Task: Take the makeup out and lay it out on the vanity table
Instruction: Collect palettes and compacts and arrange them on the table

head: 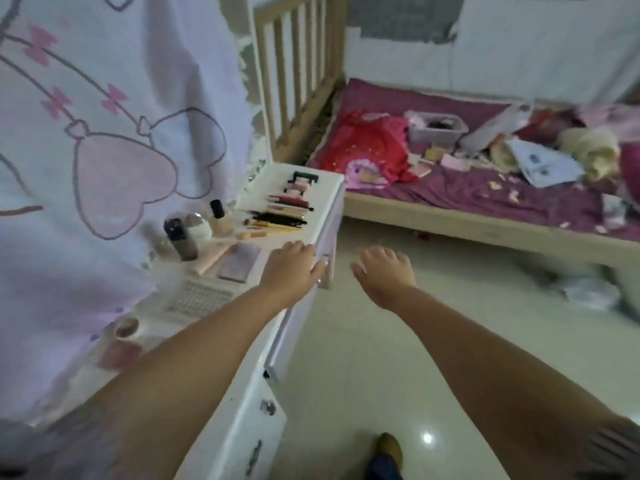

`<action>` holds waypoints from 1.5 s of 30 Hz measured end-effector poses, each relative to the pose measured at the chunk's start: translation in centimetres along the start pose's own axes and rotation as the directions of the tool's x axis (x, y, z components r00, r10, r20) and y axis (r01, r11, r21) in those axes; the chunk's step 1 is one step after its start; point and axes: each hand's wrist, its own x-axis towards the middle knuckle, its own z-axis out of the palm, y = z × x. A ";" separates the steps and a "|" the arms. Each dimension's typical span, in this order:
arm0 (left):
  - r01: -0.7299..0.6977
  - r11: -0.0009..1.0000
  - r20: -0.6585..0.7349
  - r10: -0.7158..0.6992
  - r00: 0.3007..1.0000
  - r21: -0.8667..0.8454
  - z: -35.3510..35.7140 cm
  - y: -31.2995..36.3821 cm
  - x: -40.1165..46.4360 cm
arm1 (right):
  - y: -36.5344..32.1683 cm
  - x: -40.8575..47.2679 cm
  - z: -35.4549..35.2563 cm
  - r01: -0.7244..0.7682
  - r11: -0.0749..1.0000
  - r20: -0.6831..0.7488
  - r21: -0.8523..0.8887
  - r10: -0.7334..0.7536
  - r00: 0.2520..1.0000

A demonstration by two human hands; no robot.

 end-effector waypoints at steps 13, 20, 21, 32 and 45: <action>-0.581 0.813 0.312 0.541 0.781 0.046 10.5 38.9 -1.5 | 29.4 -30.3 4.3 -0.667 0.739 0.048 0.096 0.666 0.744; -0.751 0.661 0.462 0.666 0.586 0.000 17.0 60.9 -8.4 | 41.2 -49.1 7.8 -0.868 0.486 0.191 0.103 0.847 0.496; -0.775 0.631 0.473 0.685 0.554 -0.007 17.5 63.6 -9.1 | 42.6 -51.2 8.1 -0.888 0.448 0.204 0.108 0.864 0.461; -0.937 0.341 0.499 0.827 0.258 -0.081 23.6 87.7 -12.8 | 57.1 -65.6 9.9 -0.987 0.082 0.233 0.140 0.966 0.114; -0.986 0.095 0.532 0.847 0.008 -0.138 29.0 115.0 -7.6 | 79.1 -72.5 7.8 -0.948 -0.248 0.282 0.200 0.941 -0.186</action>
